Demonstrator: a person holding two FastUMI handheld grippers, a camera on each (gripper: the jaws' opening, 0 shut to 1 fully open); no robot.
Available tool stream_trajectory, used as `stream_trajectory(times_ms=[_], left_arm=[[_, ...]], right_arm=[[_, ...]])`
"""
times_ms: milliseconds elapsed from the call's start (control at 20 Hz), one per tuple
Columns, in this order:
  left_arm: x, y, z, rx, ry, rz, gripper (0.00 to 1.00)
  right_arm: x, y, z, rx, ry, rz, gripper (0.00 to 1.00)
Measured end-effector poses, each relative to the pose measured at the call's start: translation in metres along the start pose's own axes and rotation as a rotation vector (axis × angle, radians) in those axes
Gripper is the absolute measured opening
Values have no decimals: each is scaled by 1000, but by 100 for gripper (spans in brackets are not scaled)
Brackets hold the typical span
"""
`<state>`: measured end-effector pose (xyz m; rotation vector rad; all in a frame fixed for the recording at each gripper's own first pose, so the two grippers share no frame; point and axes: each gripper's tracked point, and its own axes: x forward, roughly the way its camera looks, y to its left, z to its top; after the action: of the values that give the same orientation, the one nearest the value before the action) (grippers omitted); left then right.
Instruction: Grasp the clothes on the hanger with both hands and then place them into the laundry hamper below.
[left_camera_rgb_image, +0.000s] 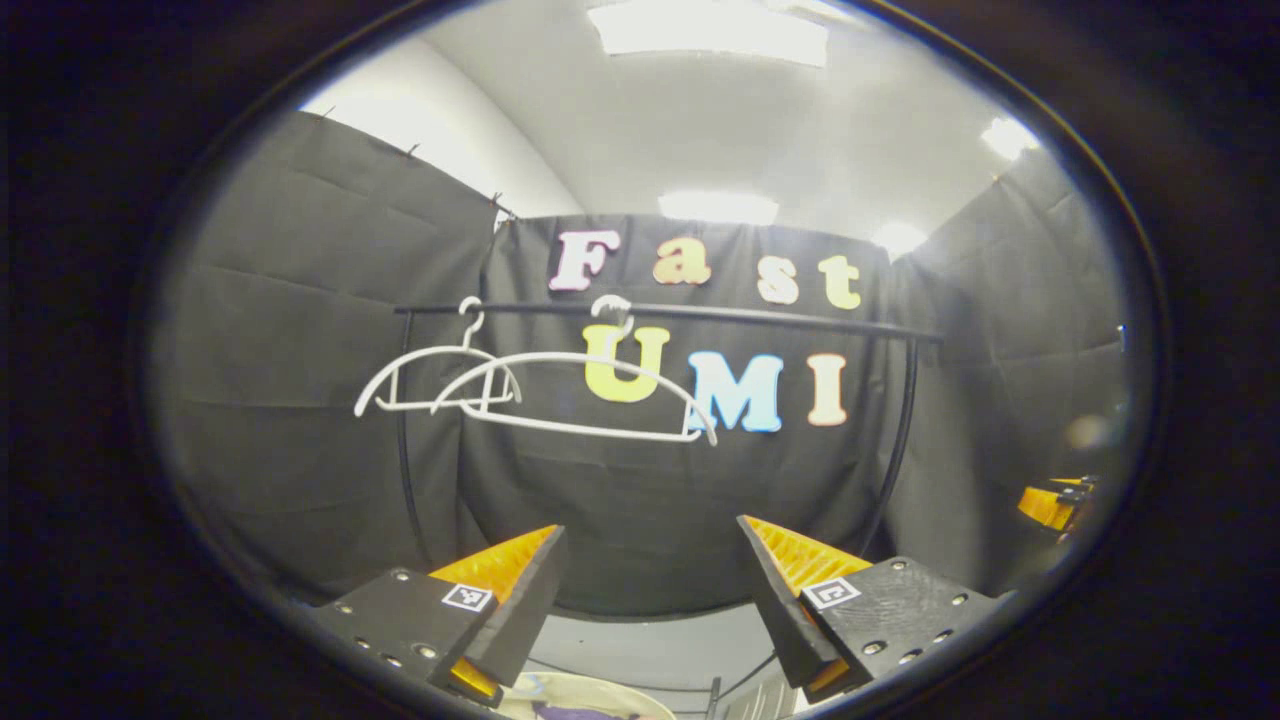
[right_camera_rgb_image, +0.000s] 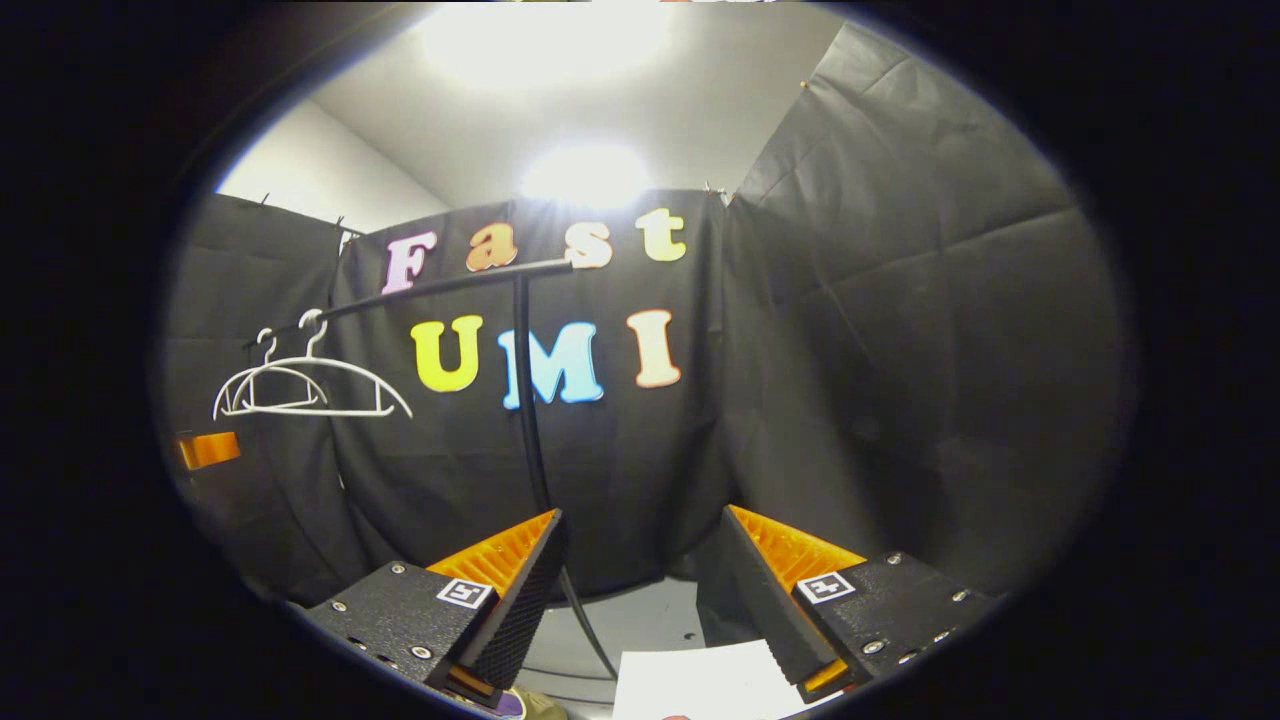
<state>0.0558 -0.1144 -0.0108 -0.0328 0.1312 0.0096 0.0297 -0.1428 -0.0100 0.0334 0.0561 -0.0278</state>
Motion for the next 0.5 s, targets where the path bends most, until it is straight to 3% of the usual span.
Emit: stream_trajectory(times_ms=[250, 350, 500], left_arm=[[-31, 15, 46, 1, -63, -14, 100], [-36, 32, 54, -16, -93, -19, 100], [-31, 63, 57, -3, -114, 0, 100]], right_arm=[[-10, -2, 39, -15, -86, -80, 91], [-15, 3, 48, -12, -104, -92, 94], [-23, 7, 56, -34, -117, -120, 91]])
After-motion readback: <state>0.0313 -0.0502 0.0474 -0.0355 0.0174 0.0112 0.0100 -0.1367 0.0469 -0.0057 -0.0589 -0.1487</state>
